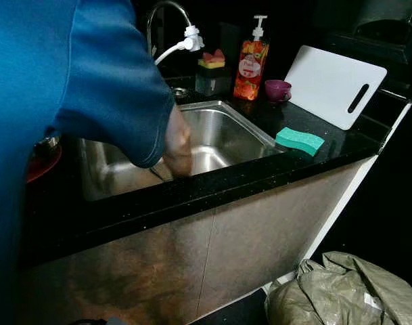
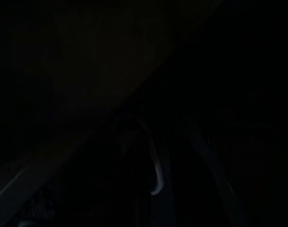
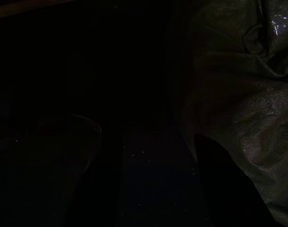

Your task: Kitchen organization

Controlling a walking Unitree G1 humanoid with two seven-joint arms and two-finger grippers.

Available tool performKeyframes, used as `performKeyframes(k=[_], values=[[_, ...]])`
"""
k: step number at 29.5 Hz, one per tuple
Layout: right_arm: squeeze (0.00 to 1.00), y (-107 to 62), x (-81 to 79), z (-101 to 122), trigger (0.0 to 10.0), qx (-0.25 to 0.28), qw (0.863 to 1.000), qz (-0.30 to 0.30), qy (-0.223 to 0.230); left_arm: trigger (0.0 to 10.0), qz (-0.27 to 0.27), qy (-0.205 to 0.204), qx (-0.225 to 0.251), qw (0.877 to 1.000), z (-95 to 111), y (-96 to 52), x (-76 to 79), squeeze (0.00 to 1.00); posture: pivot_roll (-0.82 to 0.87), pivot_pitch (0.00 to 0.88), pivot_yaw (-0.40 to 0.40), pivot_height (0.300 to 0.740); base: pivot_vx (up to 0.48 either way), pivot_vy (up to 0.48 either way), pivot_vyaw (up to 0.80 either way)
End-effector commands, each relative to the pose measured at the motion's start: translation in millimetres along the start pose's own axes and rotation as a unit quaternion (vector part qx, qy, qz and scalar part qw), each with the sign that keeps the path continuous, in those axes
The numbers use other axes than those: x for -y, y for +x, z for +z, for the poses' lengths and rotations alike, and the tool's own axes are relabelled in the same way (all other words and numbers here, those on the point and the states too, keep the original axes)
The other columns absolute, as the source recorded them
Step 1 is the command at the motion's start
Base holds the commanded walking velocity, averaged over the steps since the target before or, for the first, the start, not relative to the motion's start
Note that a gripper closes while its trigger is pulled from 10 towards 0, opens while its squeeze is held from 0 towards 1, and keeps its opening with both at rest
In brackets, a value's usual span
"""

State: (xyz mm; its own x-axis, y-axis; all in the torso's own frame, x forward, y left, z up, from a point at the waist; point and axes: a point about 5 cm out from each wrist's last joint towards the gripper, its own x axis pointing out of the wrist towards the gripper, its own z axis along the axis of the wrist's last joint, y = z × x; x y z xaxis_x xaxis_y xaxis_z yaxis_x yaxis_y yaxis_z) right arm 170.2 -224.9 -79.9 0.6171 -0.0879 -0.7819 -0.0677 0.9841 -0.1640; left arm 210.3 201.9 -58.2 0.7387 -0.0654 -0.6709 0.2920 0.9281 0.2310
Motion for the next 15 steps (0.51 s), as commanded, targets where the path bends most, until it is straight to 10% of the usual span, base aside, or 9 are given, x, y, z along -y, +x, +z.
performKeyframes(k=[1,15], values=[[0.0,-1.9,1.5,-6.9,10.0,-0.01,1.0,-0.003,0.003,10.0,-0.006,0.007,-0.018,1.0,-8.2,-2.3,1.2,0.0,0.0,0.139,-0.045,0.74,0.0,0.0,0.0],[0.0,-1.4,3.3,-4.5,10.0,-0.007,1.0,-0.003,0.0,10.0,-0.006,0.005,-0.014,1.0,-5.5,-1.2,1.6,0.0,0.02,0.153,-0.052,0.74,0.0,0.0,0.0]])
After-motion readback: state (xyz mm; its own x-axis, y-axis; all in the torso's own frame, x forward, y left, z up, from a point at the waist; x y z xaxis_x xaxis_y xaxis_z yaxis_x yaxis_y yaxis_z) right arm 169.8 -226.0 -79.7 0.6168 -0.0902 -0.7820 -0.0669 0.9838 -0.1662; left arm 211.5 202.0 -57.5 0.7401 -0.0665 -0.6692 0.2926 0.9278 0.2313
